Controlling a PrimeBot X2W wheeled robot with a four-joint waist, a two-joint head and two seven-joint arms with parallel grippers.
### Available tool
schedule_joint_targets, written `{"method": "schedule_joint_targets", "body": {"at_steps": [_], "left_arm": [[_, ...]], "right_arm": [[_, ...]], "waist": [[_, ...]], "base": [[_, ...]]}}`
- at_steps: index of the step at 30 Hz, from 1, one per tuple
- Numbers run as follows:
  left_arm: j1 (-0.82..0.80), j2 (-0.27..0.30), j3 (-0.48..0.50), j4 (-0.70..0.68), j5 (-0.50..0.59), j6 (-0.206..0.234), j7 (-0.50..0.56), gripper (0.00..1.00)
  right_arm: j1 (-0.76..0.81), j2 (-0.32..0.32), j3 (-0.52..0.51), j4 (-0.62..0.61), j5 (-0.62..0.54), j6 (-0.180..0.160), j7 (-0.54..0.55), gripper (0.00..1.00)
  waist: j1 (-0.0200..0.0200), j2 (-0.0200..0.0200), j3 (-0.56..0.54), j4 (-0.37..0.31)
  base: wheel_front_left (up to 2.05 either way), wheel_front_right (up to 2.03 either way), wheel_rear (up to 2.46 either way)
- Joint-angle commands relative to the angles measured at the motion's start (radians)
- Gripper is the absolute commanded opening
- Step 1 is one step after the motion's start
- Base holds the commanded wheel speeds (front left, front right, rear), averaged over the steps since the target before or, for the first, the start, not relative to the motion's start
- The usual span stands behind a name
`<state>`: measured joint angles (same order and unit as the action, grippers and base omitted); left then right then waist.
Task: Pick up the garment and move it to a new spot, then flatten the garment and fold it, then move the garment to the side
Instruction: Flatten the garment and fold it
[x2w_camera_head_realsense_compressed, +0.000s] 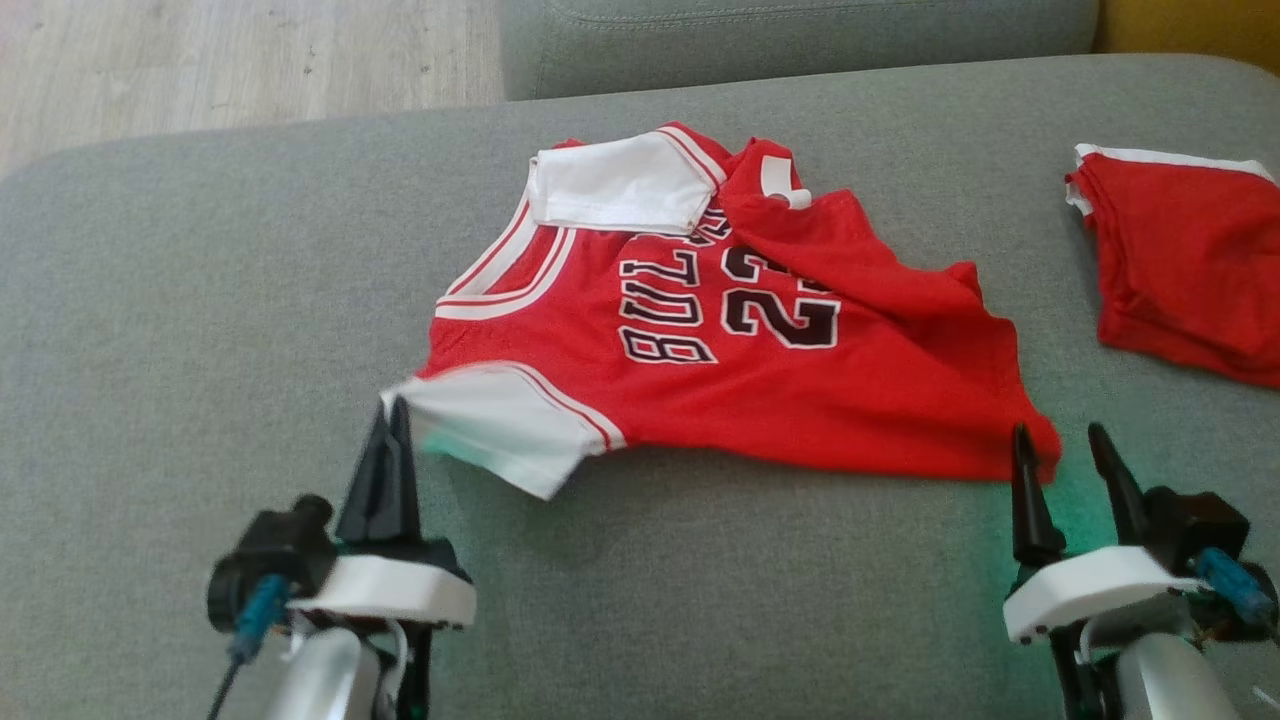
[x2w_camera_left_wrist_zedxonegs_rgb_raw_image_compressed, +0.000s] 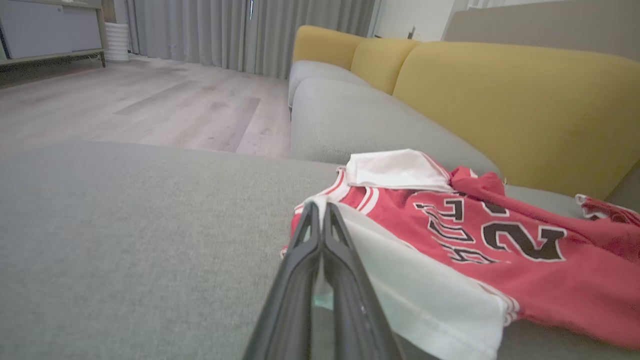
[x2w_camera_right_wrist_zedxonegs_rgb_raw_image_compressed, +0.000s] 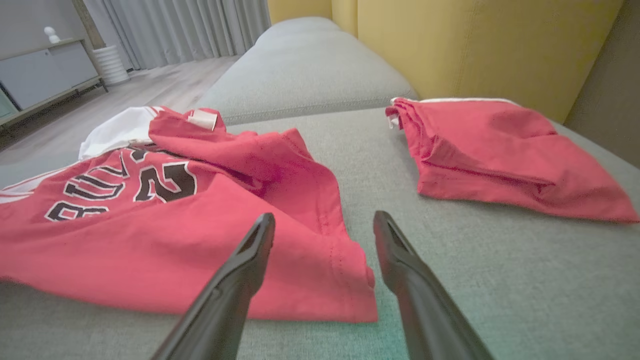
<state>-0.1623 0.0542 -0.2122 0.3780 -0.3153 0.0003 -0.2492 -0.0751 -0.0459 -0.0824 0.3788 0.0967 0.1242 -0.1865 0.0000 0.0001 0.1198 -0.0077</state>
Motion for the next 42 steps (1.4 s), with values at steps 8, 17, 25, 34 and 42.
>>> {"method": "schedule_joint_targets", "body": {"at_steps": [8, 17, 25, 34, 42], "left_arm": [[0.001, 0.005, 0.064, -0.119, 0.027, -0.005, -0.012, 0.0], [0.008, -0.001, 0.065, -0.119, 0.036, -0.018, -0.012, 0.0], [0.006, -0.003, 0.063, -0.115, 0.038, -0.027, -0.013, 0.0], [-0.006, -0.004, 0.058, -0.115, 0.046, -0.029, -0.013, 0.0], [-0.013, -0.004, 0.064, -0.118, 0.049, -0.03, -0.013, 0.0]], "right_arm": [[-0.031, -0.004, -0.02, 0.065, 0.003, 0.007, 0.055, 1.0], [-0.044, -0.004, 0.005, 0.128, -0.001, 0.007, 0.076, 1.0], [-0.084, -0.004, 0.0, 0.174, -0.011, 0.007, 0.062, 1.0], [-0.115, -0.004, 0.027, 0.24, -0.002, 0.007, 0.085, 1.0], [-0.133, -0.004, 0.074, 0.271, 0.028, 0.007, 0.094, 0.0]], "waist": [[0.0, -0.0001, 0.001, -0.001], [0.0, -0.0001, 0.002, 0.006], [0.0, -0.0001, 0.01, 0.01], [0.0, -0.0001, 0.029, 0.017], [0.0, -0.0001, 0.03, 0.009]], "base": [[0.0, 0.0, 0.0], [0.0, 0.0, 0.0], [0.0, 0.0, 0.0], [0.0, 0.0, 0.0], [0.0, 0.0, 0.0]]}}
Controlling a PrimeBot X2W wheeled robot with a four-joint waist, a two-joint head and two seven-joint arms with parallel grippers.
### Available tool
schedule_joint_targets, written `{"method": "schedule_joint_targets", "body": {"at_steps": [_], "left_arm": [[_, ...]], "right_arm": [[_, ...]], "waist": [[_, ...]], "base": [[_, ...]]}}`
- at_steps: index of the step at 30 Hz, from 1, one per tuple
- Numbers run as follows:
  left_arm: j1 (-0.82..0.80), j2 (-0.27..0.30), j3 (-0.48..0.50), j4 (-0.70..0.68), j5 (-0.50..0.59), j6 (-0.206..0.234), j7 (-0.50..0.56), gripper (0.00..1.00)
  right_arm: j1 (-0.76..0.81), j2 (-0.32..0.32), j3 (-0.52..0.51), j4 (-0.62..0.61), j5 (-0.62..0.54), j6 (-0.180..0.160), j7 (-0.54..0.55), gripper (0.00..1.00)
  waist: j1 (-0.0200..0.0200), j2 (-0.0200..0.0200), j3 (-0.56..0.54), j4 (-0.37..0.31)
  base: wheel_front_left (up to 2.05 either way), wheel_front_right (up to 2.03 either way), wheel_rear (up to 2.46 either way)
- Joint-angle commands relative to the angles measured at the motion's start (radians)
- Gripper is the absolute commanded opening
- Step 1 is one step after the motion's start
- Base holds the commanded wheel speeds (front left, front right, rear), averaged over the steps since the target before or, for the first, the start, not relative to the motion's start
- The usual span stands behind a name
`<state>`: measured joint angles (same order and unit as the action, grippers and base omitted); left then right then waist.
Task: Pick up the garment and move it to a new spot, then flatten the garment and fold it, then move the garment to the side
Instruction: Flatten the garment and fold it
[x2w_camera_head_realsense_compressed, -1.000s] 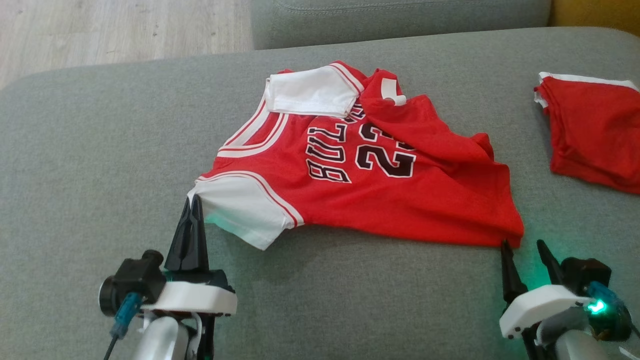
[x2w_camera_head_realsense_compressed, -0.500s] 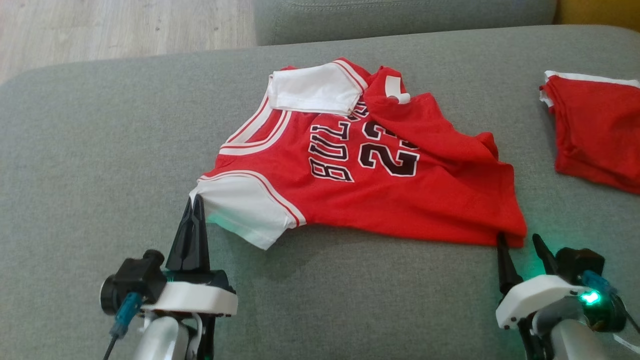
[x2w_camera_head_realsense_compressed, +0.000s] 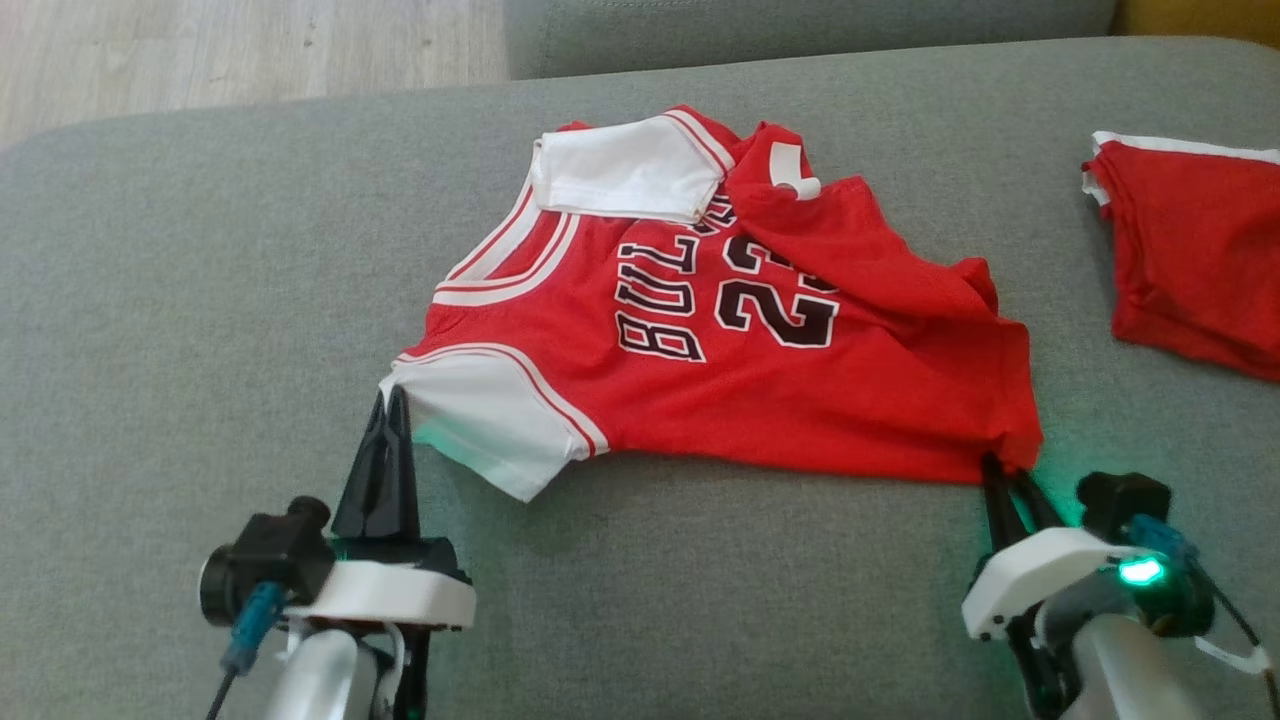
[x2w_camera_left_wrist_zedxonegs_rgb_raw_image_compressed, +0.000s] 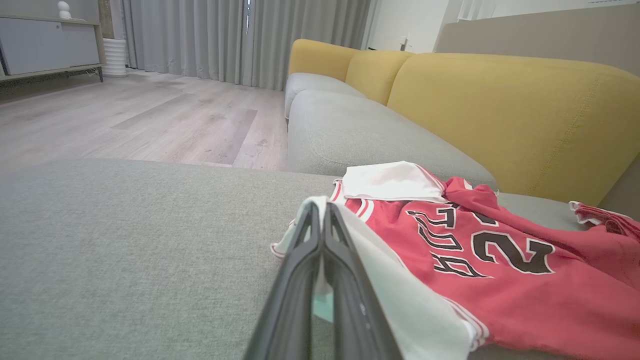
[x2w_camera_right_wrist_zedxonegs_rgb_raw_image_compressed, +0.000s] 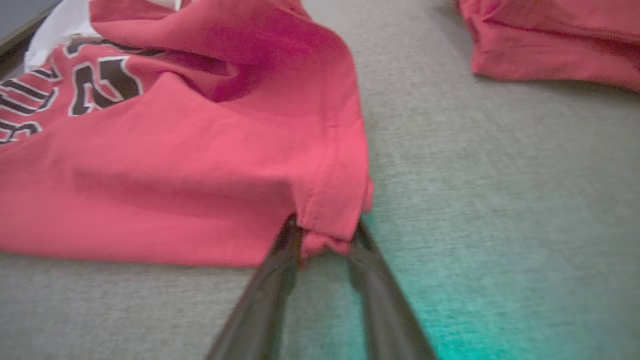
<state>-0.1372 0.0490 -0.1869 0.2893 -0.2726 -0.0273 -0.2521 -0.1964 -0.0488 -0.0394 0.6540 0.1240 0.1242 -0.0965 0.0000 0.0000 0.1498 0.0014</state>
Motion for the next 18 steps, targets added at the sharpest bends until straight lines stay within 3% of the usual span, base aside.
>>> {"method": "schedule_joint_targets", "body": {"at_steps": [1, 9, 18], "left_arm": [[-0.04, 0.001, 0.045, -0.032, 0.005, -0.001, -0.01, 0.0], [-0.048, 0.001, 0.095, -0.07, -0.003, -0.011, -0.01, 0.0], [-0.093, 0.003, 0.138, -0.233, -0.079, -0.041, -0.01, 0.0]], "right_arm": [[-0.014, -0.001, 0.037, -0.006, 0.005, 0.007, -0.002, 0.0], [-0.031, -0.001, 0.094, -0.101, 0.065, 0.007, -0.048, 0.0], [-0.086, -0.031, 0.156, -0.41, 0.124, 0.007, -0.051, 0.0]], "waist": [[0.0, 0.0, -0.001, -0.002], [0.0, 0.0, -0.031, -0.018], [0.0, 0.0, -0.093, -0.038]], "base": [[0.0, 0.0, 0.0], [0.0, 0.0, 0.0], [0.0, 0.0, 0.0]]}}
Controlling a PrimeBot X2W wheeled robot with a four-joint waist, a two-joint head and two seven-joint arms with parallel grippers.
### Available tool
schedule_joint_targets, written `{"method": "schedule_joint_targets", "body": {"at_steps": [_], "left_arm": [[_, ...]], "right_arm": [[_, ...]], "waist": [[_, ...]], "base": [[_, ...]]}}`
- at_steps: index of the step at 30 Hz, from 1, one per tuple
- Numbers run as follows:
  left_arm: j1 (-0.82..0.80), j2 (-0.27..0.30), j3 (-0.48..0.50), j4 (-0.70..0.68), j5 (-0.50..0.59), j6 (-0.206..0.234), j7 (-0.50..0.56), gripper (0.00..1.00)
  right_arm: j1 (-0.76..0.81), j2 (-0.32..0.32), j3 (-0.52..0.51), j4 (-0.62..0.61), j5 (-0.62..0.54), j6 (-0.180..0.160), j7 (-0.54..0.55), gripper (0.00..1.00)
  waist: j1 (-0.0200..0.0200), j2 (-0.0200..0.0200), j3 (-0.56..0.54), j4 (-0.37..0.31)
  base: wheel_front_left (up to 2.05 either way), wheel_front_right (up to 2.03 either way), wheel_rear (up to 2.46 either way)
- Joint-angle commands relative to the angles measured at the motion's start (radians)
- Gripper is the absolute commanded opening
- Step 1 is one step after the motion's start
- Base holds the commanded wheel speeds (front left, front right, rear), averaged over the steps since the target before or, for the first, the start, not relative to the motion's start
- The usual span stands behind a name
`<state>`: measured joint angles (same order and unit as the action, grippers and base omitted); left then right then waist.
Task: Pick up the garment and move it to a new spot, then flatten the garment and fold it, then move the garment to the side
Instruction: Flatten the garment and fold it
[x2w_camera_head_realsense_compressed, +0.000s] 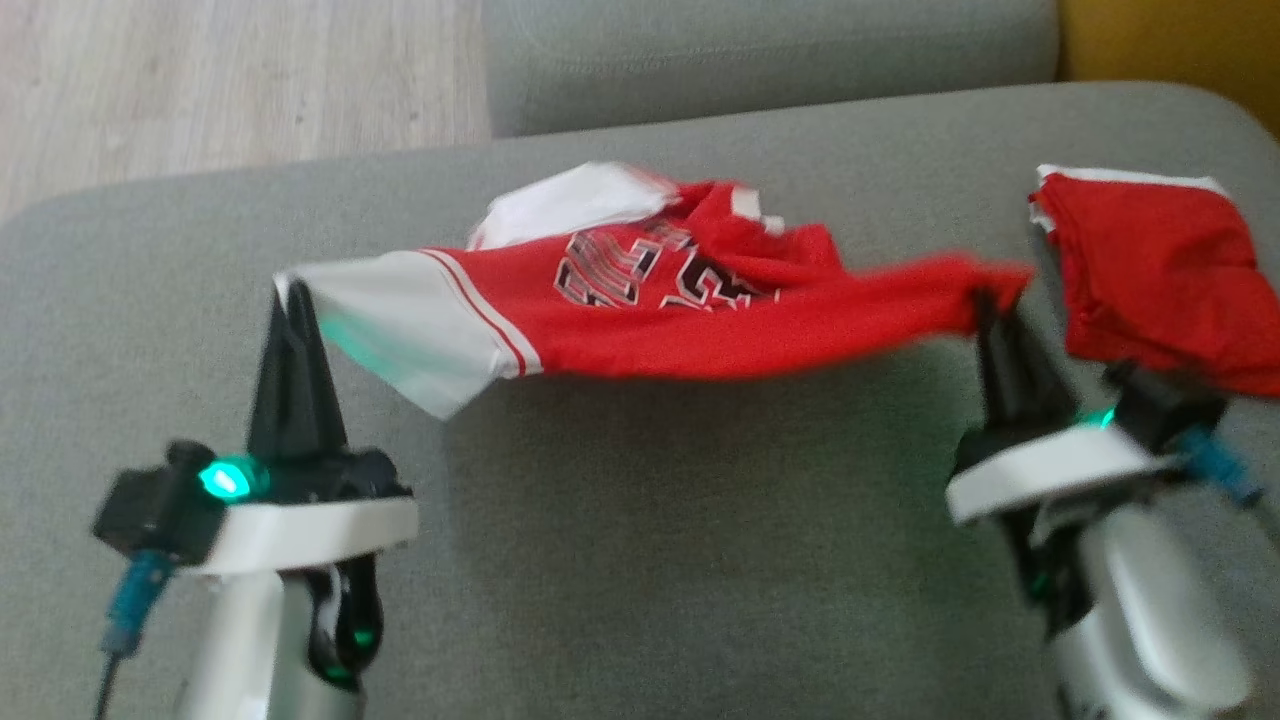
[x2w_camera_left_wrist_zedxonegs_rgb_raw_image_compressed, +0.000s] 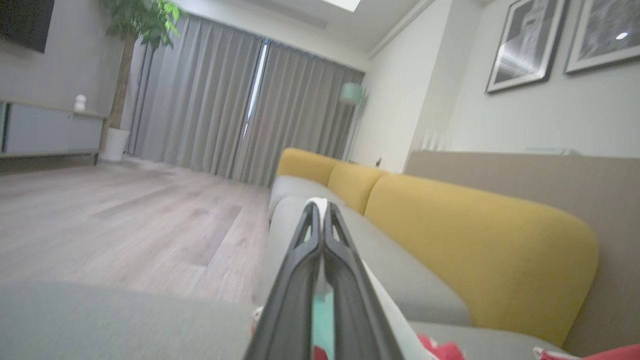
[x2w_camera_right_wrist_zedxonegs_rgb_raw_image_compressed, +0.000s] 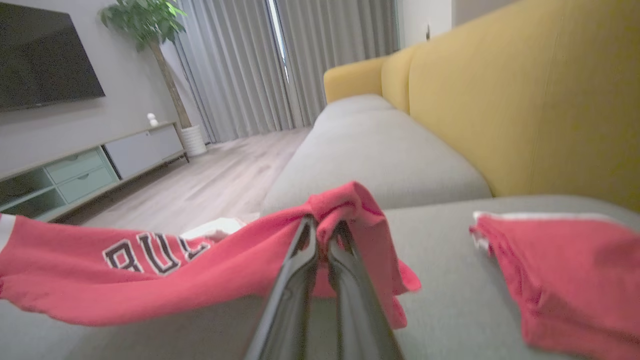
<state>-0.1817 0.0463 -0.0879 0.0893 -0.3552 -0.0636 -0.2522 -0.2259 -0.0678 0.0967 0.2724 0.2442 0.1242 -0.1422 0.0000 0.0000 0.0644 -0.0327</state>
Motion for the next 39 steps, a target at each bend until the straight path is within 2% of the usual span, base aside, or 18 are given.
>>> {"method": "schedule_joint_targets", "body": {"at_steps": [1, 7, 13, 19, 24, 27, 29, 31, 36, 39], "left_arm": [[-0.058, 0.007, 0.045, -0.059, -0.001, -0.007, -0.01, 0.0], [-0.161, 0.013, 0.092, -0.242, -0.072, -0.011, 0.007, 0.0], [-0.258, 0.024, 0.109, -0.47, -0.109, 0.011, 0.079, 0.0], [-0.297, 0.034, 0.105, -0.645, -0.13, 0.054, 0.198, 0.0], [-0.325, 0.052, 0.122, -0.666, -0.133, 0.079, 0.255, 0.0], [-0.352, 0.059, 0.14, -0.596, -0.165, 0.091, 0.294, 0.0], [-0.389, 0.083, 0.148, -0.523, -0.169, 0.082, 0.311, 0.0], [-0.446, 0.102, 0.148, -0.434, -0.183, 0.069, 0.327, 0.0], [-0.696, 0.171, 0.135, -0.136, -0.159, 0.008, 0.294, 0.0], [-0.878, 0.213, 0.127, 0.049, -0.12, -0.013, 0.228, 0.0]], "right_arm": [[-0.068, -0.027, 0.024, -0.068, 0.003, 0.007, -0.001, 0.0], [-0.166, -0.101, 0.014, -0.285, 0.012, 0.007, 0.033, 0.0], [-0.257, -0.151, 0.015, -0.475, 0.017, 0.007, 0.098, 0.0], [-0.267, -0.141, -0.019, -0.632, 0.02, 0.007, 0.203, 0.0], [-0.247, -0.117, -0.034, -0.681, 0.002, 0.007, 0.279, 0.0], [-0.244, -0.106, -0.038, -0.656, -0.002, 0.007, 0.324, 0.0], [-0.265, -0.085, -0.048, -0.608, 0.034, 0.007, 0.341, 0.0], [-0.318, -0.11, -0.041, -0.536, 0.035, 0.007, 0.347, 0.0], [-0.573, -0.2, 0.028, -0.264, 0.035, 0.007, 0.277, 0.0], [-0.777, -0.227, 0.053, -0.08, 0.031, 0.007, 0.199, 0.0]], "waist": [[0.0, 0.0, -0.016, -0.006], [0.0, 0.0, -0.064, -0.014], [0.0, 0.0, -0.088, -0.026], [0.0, 0.0, -0.091, -0.035], [0.0, 0.0, -0.07, -0.039], [0.0, 0.0, -0.03, -0.04], [0.0, 0.0, 0.017, -0.041], [0.0, 0.0, 0.079, -0.04], [0.0, 0.0, 0.225, -0.021], [0.0, 0.0, 0.286, -0.005]], "base": [[0.0, 0.0, 0.0], [0.0, 0.0, 0.0], [0.0, 0.0, 0.0], [0.0, 0.0, 0.0], [0.0, 0.0, 0.0], [0.0, 0.0, 0.0], [0.0, 0.0, 0.0], [0.0, 0.0, 0.0], [0.0, 0.0, 0.0], [0.0, 0.0, 0.0]]}}
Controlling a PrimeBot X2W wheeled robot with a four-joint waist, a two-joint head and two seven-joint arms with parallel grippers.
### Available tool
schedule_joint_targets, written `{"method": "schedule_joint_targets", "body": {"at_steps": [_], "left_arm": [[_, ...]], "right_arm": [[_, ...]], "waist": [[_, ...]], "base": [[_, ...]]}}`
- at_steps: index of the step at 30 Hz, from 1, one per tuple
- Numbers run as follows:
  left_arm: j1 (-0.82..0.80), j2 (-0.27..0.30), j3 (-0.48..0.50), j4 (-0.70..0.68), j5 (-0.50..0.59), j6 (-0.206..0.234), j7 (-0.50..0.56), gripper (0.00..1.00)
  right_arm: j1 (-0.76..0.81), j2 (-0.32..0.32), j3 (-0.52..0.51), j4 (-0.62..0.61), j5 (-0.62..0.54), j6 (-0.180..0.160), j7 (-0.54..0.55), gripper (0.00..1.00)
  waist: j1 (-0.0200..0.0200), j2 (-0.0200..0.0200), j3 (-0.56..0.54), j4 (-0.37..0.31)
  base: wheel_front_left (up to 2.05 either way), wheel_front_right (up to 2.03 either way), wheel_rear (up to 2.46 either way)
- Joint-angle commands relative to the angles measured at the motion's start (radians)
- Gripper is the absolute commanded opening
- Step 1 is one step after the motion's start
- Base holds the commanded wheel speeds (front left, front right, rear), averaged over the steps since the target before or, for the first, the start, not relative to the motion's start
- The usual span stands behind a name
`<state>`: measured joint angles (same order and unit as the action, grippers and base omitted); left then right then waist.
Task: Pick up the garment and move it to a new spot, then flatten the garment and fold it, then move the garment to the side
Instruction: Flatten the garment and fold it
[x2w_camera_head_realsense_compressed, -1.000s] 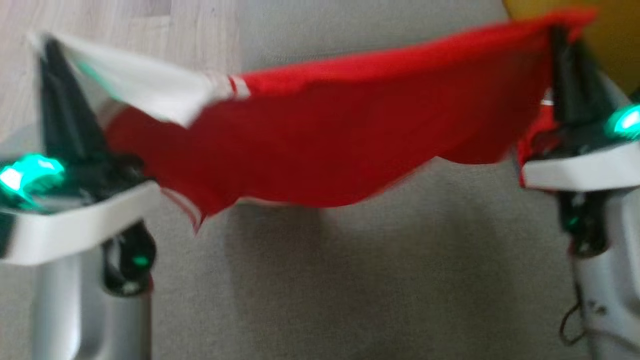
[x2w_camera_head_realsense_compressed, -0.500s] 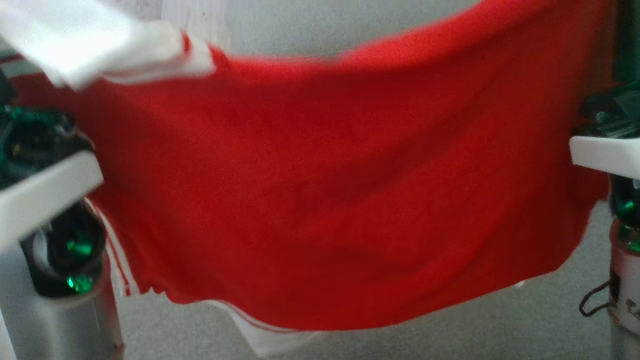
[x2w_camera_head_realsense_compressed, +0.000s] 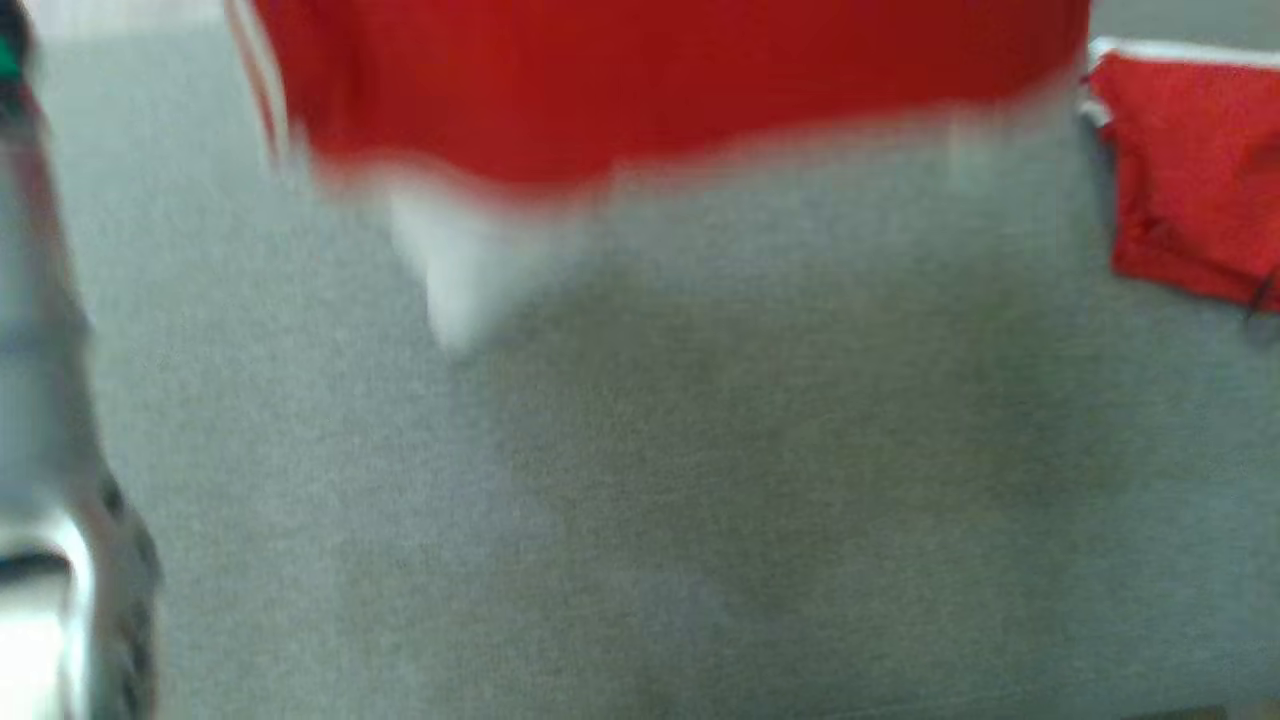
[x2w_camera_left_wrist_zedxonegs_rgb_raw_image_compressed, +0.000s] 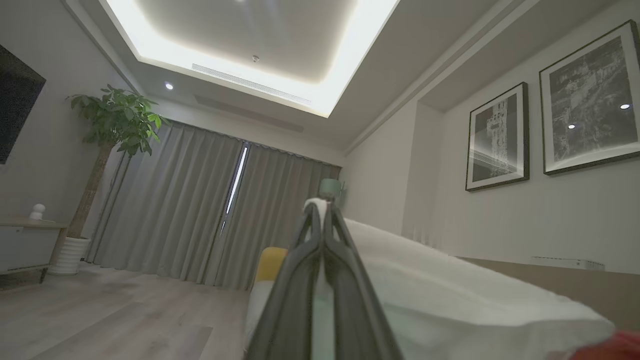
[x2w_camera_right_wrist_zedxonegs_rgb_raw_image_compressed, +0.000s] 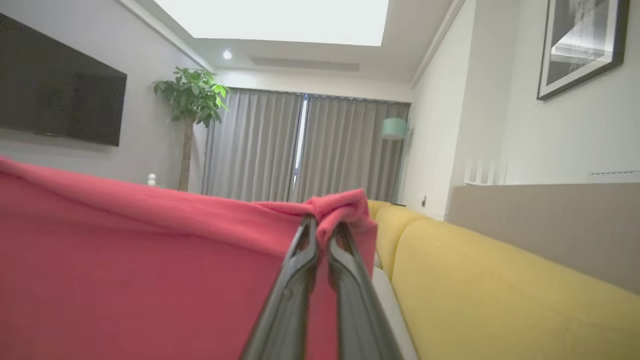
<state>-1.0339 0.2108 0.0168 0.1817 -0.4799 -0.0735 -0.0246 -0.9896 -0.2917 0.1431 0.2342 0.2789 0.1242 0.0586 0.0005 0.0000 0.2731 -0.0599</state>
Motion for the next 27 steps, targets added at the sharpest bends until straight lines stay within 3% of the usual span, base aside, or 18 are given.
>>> {"method": "schedule_joint_targets", "body": {"at_steps": [1, 6, 11, 16, 21, 27], "left_arm": [[-0.082, 0.057, 0.022, 0.011, 0.013, -0.007, -0.025, 0.0], [-0.254, 0.071, -0.006, 0.265, 0.029, -0.031, -0.133, 0.0], [-0.222, 0.067, -0.05, 0.387, 0.02, -0.049, -0.188, 0.0], [-0.093, 0.073, -0.092, 0.453, 0.02, -0.055, -0.222, 0.0], [0.103, 0.084, -0.137, 0.451, 0.013, -0.057, -0.235, 0.0], [0.304, 0.095, -0.182, 0.372, -0.016, -0.057, -0.237, 0.0]], "right_arm": [[-0.078, -0.008, 0.007, 0.014, -0.012, 0.007, -0.035, 0.0], [-0.275, -0.005, 0.008, 0.299, -0.065, 0.007, -0.19, 0.0], [-0.228, -0.01, 0.065, 0.464, -0.066, 0.007, -0.234, 0.0], [-0.128, -0.034, 0.161, 0.602, -0.022, 0.007, -0.21, 0.0], [-0.027, -0.068, 0.28, 0.684, 0.048, 0.007, -0.142, 0.0], [0.074, -0.138, 0.431, 0.651, 0.175, 0.007, -0.045, 0.0]], "waist": [[-0.0005, 0.0, 0.092, 0.029], [-0.0005, 0.0, 0.123, 0.057], [-0.0005, 0.0, 0.131, 0.069], [-0.0005, 0.0, 0.126, 0.079], [-0.0005, 0.0, 0.089, 0.085], [-0.0005, 0.0, 0.029, 0.093]], "base": [[0.0, 0.0, 0.0], [0.0, 0.0, 0.0], [0.0, 0.0, 0.0], [0.0, 0.0, 0.0], [0.0, 0.0, 0.0], [0.0, 0.0, 0.0]]}}
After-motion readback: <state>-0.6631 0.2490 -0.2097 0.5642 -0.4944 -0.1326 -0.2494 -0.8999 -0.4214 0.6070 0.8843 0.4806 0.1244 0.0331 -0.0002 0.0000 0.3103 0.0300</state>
